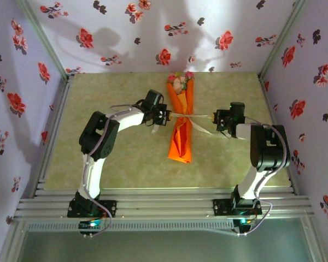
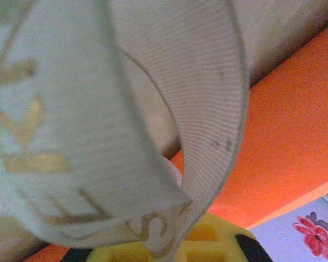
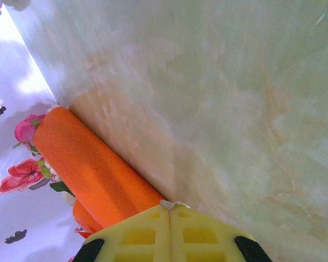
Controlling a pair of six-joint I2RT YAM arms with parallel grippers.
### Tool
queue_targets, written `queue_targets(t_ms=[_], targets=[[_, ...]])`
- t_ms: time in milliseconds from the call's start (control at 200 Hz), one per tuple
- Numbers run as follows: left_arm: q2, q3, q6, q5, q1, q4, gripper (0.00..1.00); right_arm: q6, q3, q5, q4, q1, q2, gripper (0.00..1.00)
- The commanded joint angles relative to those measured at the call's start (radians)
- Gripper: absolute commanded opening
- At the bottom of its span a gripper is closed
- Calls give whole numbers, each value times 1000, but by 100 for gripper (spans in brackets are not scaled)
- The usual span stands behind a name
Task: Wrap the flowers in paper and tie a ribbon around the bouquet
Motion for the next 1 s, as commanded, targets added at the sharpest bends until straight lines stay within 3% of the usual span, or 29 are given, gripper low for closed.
queue_targets(t_ms=[0,365,585,670,730,880,995], targets=[[-48,-21,31,-15,38,-43,0,-24,-15,86,-28,-46,-16,0],[-69,-105,-11,-2,42,29,0,-16,-44,159,-76,-49,-48,0],[-41,-70,15,51,33,61,0,-13,-25,80,-69,-27,-31,0],[-30,-51,28,79,25,66,0,-29,-5,58,-113,-6,-63,25],[-24,-40,40,93,19,68,0,-41,17,55,-168,16,-97,35],[-21,-21,65,114,8,60,0,-69,82,58,-292,86,-155,44],[-20,-18,74,118,6,54,0,-40,121,48,-256,133,-124,46]])
